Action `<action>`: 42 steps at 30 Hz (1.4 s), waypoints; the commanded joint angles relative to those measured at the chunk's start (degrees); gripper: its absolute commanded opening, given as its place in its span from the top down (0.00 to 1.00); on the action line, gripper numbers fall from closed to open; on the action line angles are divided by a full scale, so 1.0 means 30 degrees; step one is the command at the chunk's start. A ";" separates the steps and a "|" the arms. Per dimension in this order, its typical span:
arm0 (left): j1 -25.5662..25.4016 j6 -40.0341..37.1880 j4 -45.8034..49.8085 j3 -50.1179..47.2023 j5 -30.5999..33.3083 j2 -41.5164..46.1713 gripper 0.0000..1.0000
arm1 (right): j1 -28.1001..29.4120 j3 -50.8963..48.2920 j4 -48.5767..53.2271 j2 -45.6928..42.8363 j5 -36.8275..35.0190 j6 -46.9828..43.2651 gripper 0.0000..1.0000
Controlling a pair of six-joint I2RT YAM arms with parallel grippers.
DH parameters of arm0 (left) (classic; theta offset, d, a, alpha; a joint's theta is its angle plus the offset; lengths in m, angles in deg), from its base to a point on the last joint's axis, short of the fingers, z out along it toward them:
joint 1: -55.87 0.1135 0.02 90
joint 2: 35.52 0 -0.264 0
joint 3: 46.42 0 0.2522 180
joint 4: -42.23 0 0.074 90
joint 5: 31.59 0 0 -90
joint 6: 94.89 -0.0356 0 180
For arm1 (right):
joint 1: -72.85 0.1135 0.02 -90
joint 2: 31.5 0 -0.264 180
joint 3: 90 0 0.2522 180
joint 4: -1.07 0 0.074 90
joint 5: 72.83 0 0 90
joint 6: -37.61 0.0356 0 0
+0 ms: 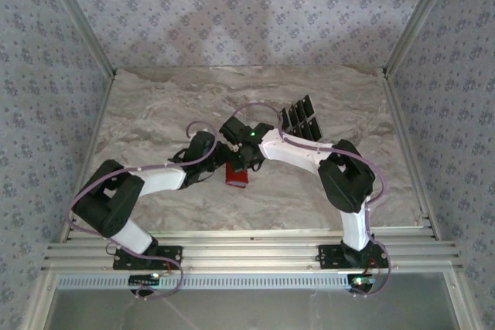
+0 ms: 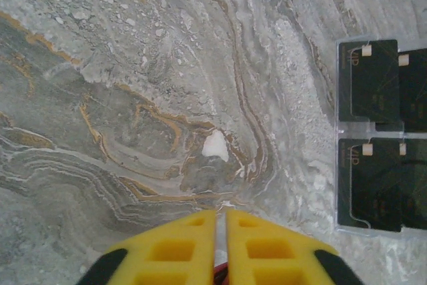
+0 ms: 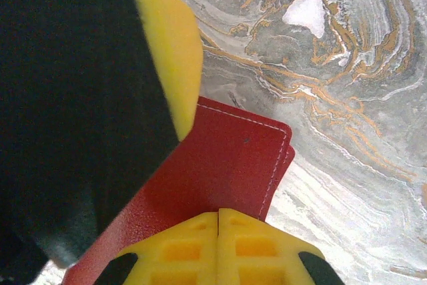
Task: Put the credit cards into the card holder
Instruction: Open the button on the card holder.
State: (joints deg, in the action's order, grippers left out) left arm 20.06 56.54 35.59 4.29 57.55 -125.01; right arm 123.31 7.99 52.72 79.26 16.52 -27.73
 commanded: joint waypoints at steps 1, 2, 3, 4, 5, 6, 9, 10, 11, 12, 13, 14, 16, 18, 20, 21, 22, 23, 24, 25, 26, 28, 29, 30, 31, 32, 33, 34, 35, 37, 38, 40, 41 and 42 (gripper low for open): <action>-0.0223 -0.0049 -0.0921 -0.0158 -0.0445 0.0078 1.00 | -0.0160 -0.0314 -0.0640 -0.0822 0.0146 0.0472 1.00; -0.0229 -0.0078 -0.0926 -0.0173 -0.0434 0.0108 1.00 | -0.0182 -0.0363 -0.0666 -0.0879 0.0115 0.0505 1.00; -0.0243 -0.0144 -0.0951 -0.0204 -0.0441 0.0133 1.00 | -0.0279 -0.0469 -0.0719 -0.0964 0.0106 0.0551 1.00; -0.0242 -0.0249 -0.0959 -0.0248 -0.0388 0.0166 1.00 | -0.0334 -0.0599 -0.0818 -0.1029 0.0149 0.0607 1.00; -0.0251 -0.0261 -0.0962 -0.0290 -0.0343 0.0219 1.00 | -0.0404 -0.0681 -0.0872 -0.1089 0.0142 0.0651 1.00; -0.0226 -0.0310 -0.0936 -0.0338 -0.0277 0.0255 1.00 | -0.0461 -0.0769 -0.0905 -0.1133 0.0166 0.0682 1.00; -0.0254 -0.0426 -0.1003 -0.0508 -0.0181 0.0329 1.00 | -0.0660 -0.1156 -0.1058 -0.1312 0.0197 0.0860 1.00; -0.0233 -0.0488 -0.1007 -0.0536 -0.0224 0.0314 1.00 | -0.0729 -0.1335 -0.1311 -0.1419 0.0237 0.0960 1.00; -0.0236 -0.0539 -0.1014 -0.0511 -0.0303 0.0273 1.00 | -0.0777 -0.1474 -0.1699 -0.1483 0.0313 0.1055 1.00; -0.0247 -0.0584 -0.0874 -0.0431 -0.0383 0.0213 1.00 | -0.0856 -0.1621 -0.1907 -0.1506 0.0355 0.1080 1.00; -0.0224 -0.0506 -0.0683 -0.0375 -0.0431 0.0129 0.86 | -0.0881 -0.1742 -0.2104 -0.1577 0.0448 0.1080 1.00; -0.0249 -0.0447 -0.0762 -0.0391 -0.0535 0.0006 0.72 | -0.0947 -0.1820 -0.2273 -0.1573 0.0482 0.1094 1.00; -0.0229 -0.0216 -0.1126 -0.0521 -0.0886 -0.0218 0.56 | -0.1041 -0.2035 -0.2644 -0.1610 0.0511 0.1255 1.00; -0.0237 0.0138 -0.1397 -0.0677 -0.1139 -0.0397 0.47 | -0.1156 -0.2252 -0.3011 -0.1643 0.0566 0.1510 1.00; -0.0236 0.0490 -0.1651 -0.0894 -0.1317 -0.0542 0.44 | -0.1256 -0.2507 -0.3421 -0.1749 0.0570 0.1721 1.00; -0.0232 0.0723 -0.1856 -0.1041 -0.1351 -0.0607 0.42 | -0.1326 -0.2662 -0.3663 -0.1791 0.0625 0.1842 1.00; -0.0223 0.0960 -0.2055 -0.1190 -0.1367 -0.0659 0.41 | -0.1380 -0.2753 -0.3866 -0.1821 0.0628 0.1979 1.00; -0.0230 0.1212 -0.2232 -0.1331 -0.1397 -0.0710 0.41 | -0.1432 -0.2886 -0.3988 -0.1850 0.0667 0.2072 1.00; -0.0236 0.1420 -0.2556 -0.1465 -0.1436 -0.0791 0.41 | -0.1420 -0.2998 -0.4125 -0.1881 0.0684 0.2174 1.00; -0.0234 0.1647 -0.2817 -0.1560 -0.1497 -0.0882 0.41 | -0.1443 -0.3054 -0.4276 -0.1908 0.0684 0.2284 1.00; -0.0236 0.1831 -0.2960 -0.1619 -0.1585 -0.0994 0.41 | -0.1463 -0.3175 -0.4382 -0.1938 0.0724 0.2364 1.00; -0.0227 0.2120 -0.3340 -0.1654 -0.1732 -0.1265 0.40 | -0.1503 -0.3301 -0.4606 -0.1998 0.0802 0.2507 1.00; -0.0231 0.2220 -0.3514 -0.1654 -0.1762 -0.1374 0.40 | -0.1505 -0.3331 -0.4658 -0.2027 0.0859 0.2557 1.00; -0.0228 0.2282 -0.3675 -0.1652 -0.1785 -0.1497 0.40 | -0.1534 -0.3351 -0.4722 -0.2034 0.0938 0.2572 1.00; -0.0230 0.2307 -0.3787 -0.1625 -0.1799 -0.1638 0.40 | -0.1498 -0.3375 -0.4742 -0.2056 0.0976 0.2610 1.00; -0.0236 0.2326 -0.3859 -0.1601 -0.1821 -0.1704 0.40 | -0.1498 -0.3377 -0.4766 -0.2029 0.1031 0.2638 1.00; -0.0235 0.2354 -0.3936 -0.1594 -0.1806 -0.1783 0.41 | -0.1499 -0.3372 -0.4769 -0.2027 0.1078 0.2646 1.00; -0.0230 0.2366 -0.4048 -0.1565 -0.1820 -0.1860 0.42 | -0.1497 -0.3374 -0.4777 -0.2027 0.1083 0.2647 1.00; -0.0222 0.2389 -0.4168 -0.1550 -0.1851 -0.1910 0.43 | -0.1500 -0.3377 -0.4764 -0.2012 0.1094 0.2647 1.00; -0.0245 0.2405 -0.4408 -0.1478 -0.1881 -0.2000 0.49 | -0.1480 -0.3379 -0.4776 -0.1983 0.1145 0.2604 1.00; -0.0249 0.2406 -0.4537 -0.1455 -0.1912 -0.2015 0.54 | -0.1468 -0.3391 -0.4777 -0.1969 0.1131 0.2617 1.00; -0.0242 0.2377 -0.4684 -0.1447 -0.1895 -0.1944 0.67 | -0.1472 -0.3378 -0.4734 -0.1973 0.1052 0.2589 1.00; -0.0235 0.2321 -0.4685 -0.1447 -0.1832 -0.1889 0.74 | -0.1494 -0.3421 -0.4669 -0.1995 0.0991 0.2585 1.00; -0.0245 0.2256 -0.4683 -0.1447 -0.1793 -0.1800 0.82 | -0.1497 -0.3408 -0.4599 -0.1998 0.0900 0.2534 1.00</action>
State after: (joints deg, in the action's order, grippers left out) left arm 19.71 63.32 23.70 -0.27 52.41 -130.45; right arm 118.74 -1.87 39.17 74.87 19.49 -20.64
